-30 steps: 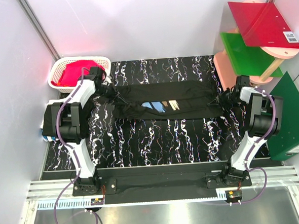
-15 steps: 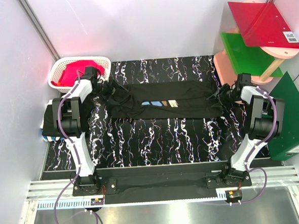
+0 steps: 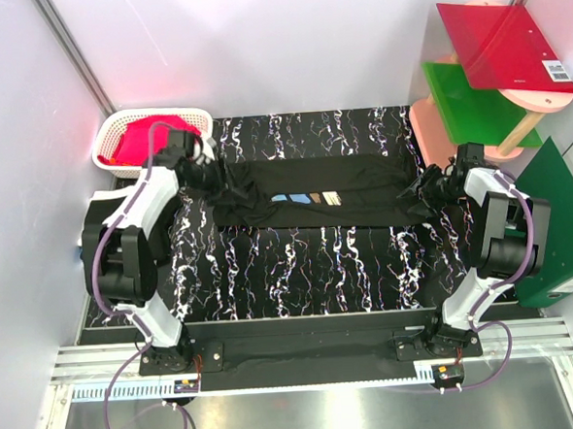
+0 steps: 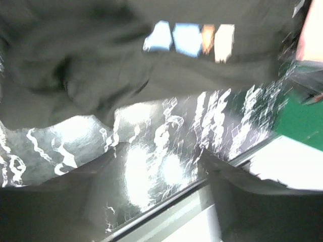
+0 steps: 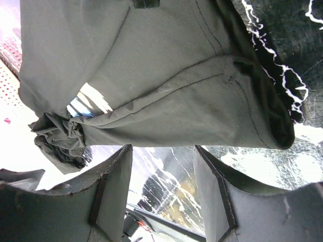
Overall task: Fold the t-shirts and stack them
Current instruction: Fold the other side of the tshirt into a rectangle
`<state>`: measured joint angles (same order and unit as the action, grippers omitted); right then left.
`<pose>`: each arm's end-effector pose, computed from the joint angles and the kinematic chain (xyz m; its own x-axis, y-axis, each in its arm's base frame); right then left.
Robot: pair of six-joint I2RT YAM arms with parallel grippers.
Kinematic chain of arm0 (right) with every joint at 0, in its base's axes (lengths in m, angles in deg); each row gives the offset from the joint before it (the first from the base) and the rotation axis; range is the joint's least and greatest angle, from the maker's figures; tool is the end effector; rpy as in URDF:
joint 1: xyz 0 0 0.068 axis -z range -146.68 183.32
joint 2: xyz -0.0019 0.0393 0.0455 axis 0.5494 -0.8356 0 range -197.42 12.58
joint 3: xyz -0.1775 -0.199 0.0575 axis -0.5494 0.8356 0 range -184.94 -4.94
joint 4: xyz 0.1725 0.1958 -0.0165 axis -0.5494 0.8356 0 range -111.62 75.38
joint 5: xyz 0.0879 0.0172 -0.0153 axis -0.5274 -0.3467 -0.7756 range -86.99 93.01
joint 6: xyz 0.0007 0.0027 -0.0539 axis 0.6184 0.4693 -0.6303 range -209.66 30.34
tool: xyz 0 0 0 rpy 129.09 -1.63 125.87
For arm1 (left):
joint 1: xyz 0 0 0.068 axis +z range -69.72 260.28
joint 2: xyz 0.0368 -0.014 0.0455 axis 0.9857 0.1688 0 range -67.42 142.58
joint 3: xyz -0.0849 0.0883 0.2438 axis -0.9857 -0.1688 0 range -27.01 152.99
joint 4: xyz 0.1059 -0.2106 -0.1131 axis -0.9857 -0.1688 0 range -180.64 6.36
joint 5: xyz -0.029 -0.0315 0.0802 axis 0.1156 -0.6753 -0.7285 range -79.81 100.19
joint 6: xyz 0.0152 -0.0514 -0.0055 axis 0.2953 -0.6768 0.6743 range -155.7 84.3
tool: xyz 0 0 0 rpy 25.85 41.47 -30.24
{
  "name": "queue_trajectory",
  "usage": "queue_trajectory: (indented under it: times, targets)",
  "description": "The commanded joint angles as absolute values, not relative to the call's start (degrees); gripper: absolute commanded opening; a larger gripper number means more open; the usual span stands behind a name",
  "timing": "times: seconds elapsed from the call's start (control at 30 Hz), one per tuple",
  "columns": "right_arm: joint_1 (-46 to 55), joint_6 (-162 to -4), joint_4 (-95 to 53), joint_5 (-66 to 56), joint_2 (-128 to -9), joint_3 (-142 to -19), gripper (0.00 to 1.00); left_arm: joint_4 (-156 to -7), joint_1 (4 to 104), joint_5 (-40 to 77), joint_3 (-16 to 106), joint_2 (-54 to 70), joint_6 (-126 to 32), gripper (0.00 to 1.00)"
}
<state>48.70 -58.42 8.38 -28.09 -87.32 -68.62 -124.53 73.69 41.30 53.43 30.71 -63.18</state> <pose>0.3333 -0.0725 0.1816 -0.7408 0.6643 -0.0997 0.4800 0.6273 0.6132 0.3590 -0.0599 0.2685 -0.9208 -0.2913 -0.2593 -0.0664 0.7722 -0.6319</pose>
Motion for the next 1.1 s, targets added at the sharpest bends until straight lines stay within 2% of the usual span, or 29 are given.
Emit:
queue_trajectory:
  times: [0.0, 0.03, 0.07, 0.1, 0.3, 0.37, 0.5, 0.9, 1.0, 1.03, 1.07]
  targets:
    - [48.97, -61.62, 9.14, -28.63, -85.77, -70.15, 0.59, -126.36, 73.25, 36.39, 47.18, 32.34, -58.29, 0.47]
    - [48.97, -61.71, 9.32, -28.72, -85.95, -70.42, 0.59, -126.36, 73.25, 35.51, 46.82, 32.78, -58.37, 0.47]
    - [48.88, -61.71, 9.40, -28.81, -86.12, -70.85, 0.59, -126.45, 73.17, 34.37, 46.55, 33.65, -58.46, 0.54]
    - [48.88, -61.89, 9.67, -28.90, -86.04, -71.12, 0.59, -126.45, 73.17, 32.70, 46.46, 34.18, -58.55, 0.56]
    - [48.88, -62.15, 10.28, -29.16, -86.04, -71.39, 0.59, -126.45, 73.08, 29.88, 49.62, 39.10, -59.08, 0.60]
    - [48.88, -62.15, 10.46, -29.25, -85.86, -71.04, 0.59, -126.27, 72.99, 30.23, 51.11, 41.12, -59.25, 0.60]
    - [48.97, -62.24, 10.37, -29.25, -85.60, -70.42, 0.59, -126.27, 72.55, 32.68, 55.68, 43.24, -60.13, 0.53]
    - [48.88, -61.89, 10.46, -28.90, -86.39, -70.16, 0.59, -125.92, 70.09, 35.06, 58.42, 47.01, -61.45, 0.53]
    - [48.97, -61.71, 10.37, -28.90, -86.48, -70.42, 0.59, -125.22, 69.74, 35.59, 59.55, 48.50, -61.98, 0.44]
    - [48.97, -61.71, 10.46, -28.90, -86.48, -70.51, 0.59, -125.04, 69.56, 35.85, 60.78, 49.03, -62.15, 0.35]
    - [48.88, -61.62, 10.37, -28.99, -86.56, -70.51, 0.60, -124.95, 69.47, 36.11, 61.40, 49.47, -62.42, 0.29]
